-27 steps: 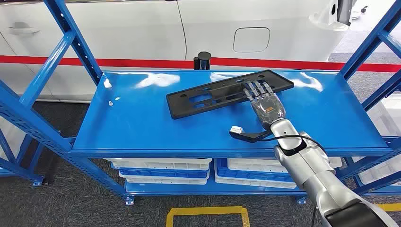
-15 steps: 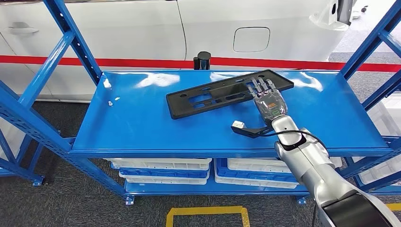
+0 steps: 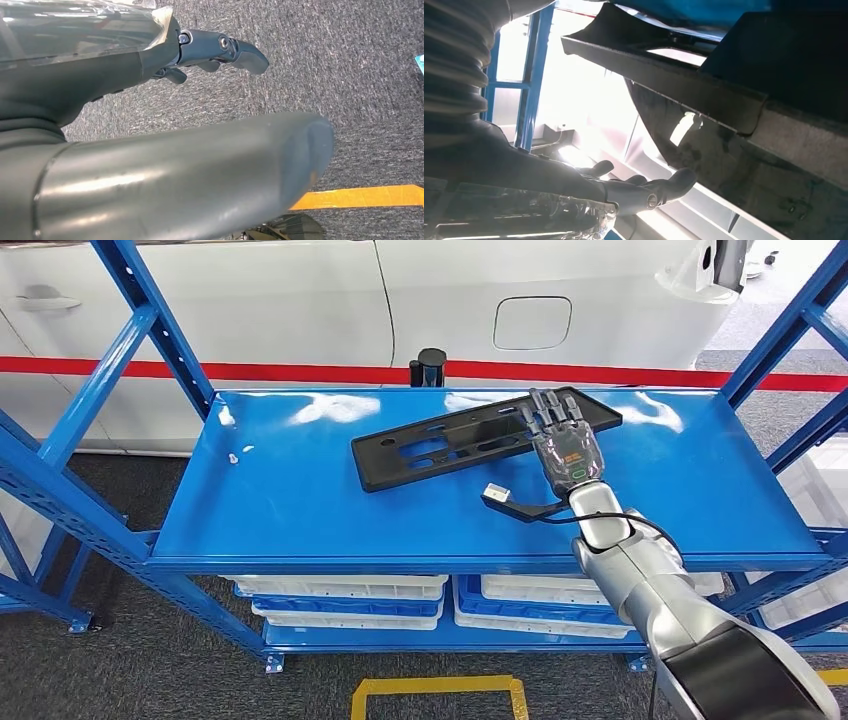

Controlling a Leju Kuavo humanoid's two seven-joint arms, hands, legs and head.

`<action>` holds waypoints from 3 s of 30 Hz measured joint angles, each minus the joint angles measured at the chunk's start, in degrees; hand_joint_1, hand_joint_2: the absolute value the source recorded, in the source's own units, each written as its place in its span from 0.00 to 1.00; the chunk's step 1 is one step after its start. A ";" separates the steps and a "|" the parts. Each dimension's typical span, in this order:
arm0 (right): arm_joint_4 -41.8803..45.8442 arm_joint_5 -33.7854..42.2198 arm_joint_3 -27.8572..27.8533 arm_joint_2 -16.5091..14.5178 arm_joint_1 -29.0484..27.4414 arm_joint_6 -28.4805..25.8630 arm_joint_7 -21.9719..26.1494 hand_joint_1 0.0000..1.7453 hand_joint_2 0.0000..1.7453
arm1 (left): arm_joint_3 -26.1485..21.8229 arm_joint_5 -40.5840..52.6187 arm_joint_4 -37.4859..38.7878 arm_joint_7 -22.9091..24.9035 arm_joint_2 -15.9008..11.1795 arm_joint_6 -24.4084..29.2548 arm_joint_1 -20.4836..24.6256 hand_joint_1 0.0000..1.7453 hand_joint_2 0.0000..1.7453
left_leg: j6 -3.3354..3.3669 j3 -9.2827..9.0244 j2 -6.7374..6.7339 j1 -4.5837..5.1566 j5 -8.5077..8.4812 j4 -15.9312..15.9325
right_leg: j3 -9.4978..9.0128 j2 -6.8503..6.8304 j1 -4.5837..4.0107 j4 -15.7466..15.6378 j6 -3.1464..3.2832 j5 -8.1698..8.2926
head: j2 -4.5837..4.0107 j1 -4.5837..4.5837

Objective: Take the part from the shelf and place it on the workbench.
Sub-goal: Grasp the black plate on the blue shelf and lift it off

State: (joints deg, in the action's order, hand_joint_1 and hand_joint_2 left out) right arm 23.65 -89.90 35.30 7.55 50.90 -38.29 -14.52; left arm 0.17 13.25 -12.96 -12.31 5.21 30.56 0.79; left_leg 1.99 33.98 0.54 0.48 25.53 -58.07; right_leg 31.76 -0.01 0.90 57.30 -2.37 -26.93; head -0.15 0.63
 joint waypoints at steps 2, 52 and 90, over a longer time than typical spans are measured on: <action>-0.28 0.00 0.01 -0.09 0.01 -0.01 -0.01 0.00 1.00 | 0.00 0.00 0.00 0.00 0.04 0.00 0.00 0.00 0.00 | 0.00 0.01 0.00 0.00 0.00 0.00 | 0.01 0.00 0.00 0.00 0.00 0.00 | 0.00 0.00; 0.49 0.01 -2.15 5.92 -3.05 -1.49 -2.62 0.99 1.00 | 1.73 5.94 -0.02 1.81 -0.26 -1.71 1.30 0.00 0.00 | 0.00 0.04 -0.01 0.00 0.00 -0.01 | 0.05 0.00 0.00 -0.01 0.00 0.00 | 0.00 0.01; 9.39 0.00 -2.88 4.73 -1.68 -1.49 2.44 0.00 1.00 | 0.52 5.95 -0.04 -0.45 -0.57 -1.64 0.87 0.00 0.00 | -0.01 0.09 0.02 -0.04 -0.03 0.00 | 0.05 -0.01 -0.03 0.02 0.00 0.00 | 0.00 0.00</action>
State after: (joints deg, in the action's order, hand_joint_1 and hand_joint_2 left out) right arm 33.05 -89.90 32.42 12.28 49.22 -39.78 -12.08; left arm 0.69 19.19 -13.00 -12.75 4.64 28.92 1.65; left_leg 1.98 34.08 0.56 0.45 25.50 -58.07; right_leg 31.82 -0.02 0.87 57.32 -2.36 -26.93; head -0.15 0.63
